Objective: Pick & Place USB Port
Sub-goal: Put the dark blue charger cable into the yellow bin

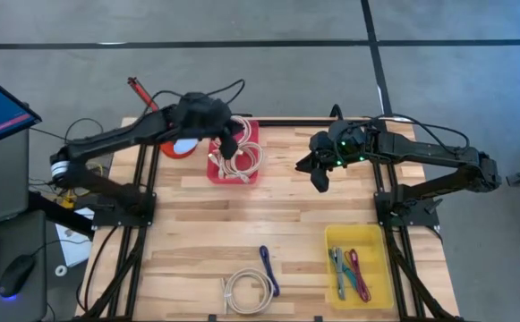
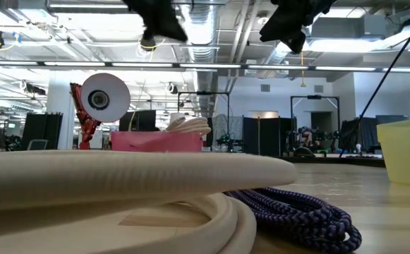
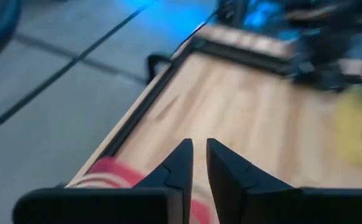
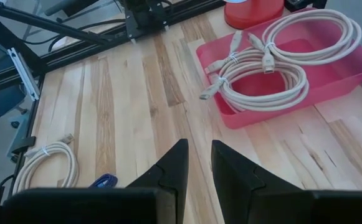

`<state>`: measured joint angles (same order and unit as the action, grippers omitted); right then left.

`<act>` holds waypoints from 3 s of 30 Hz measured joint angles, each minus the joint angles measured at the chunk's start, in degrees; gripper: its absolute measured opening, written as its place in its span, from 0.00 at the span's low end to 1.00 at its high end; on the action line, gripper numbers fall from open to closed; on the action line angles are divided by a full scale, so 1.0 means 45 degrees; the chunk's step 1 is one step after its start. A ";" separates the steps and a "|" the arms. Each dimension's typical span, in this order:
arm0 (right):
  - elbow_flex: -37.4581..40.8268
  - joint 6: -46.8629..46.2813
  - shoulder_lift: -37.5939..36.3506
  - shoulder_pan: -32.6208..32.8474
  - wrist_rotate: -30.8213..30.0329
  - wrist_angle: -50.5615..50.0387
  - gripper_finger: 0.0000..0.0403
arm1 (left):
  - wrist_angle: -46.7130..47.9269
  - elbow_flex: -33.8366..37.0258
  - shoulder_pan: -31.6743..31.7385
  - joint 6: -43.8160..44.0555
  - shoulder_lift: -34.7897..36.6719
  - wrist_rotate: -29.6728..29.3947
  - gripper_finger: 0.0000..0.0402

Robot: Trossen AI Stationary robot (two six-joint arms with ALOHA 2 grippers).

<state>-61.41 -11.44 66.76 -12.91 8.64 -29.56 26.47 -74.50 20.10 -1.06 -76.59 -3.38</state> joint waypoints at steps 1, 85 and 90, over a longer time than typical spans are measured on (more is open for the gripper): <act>0.0000 -0.0003 -0.0002 0.0003 0.0003 0.0000 0.16 | 0.0009 0.0000 -0.0324 0.0005 0.0279 -0.0003 0.11; -0.4419 -1.1025 0.5718 0.7128 -0.4696 -0.0313 0.16 | 0.1051 0.0015 -0.8563 -0.0335 0.1772 -0.2004 0.02; -0.6362 -1.1152 0.7085 0.7208 -0.5156 -0.3232 0.16 | 0.1074 0.0010 -0.8672 -0.0335 0.1776 -0.2005 0.02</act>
<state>-90.04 -61.63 98.64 19.53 -14.56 -44.11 31.30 -74.46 -18.93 -2.57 -68.60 -12.41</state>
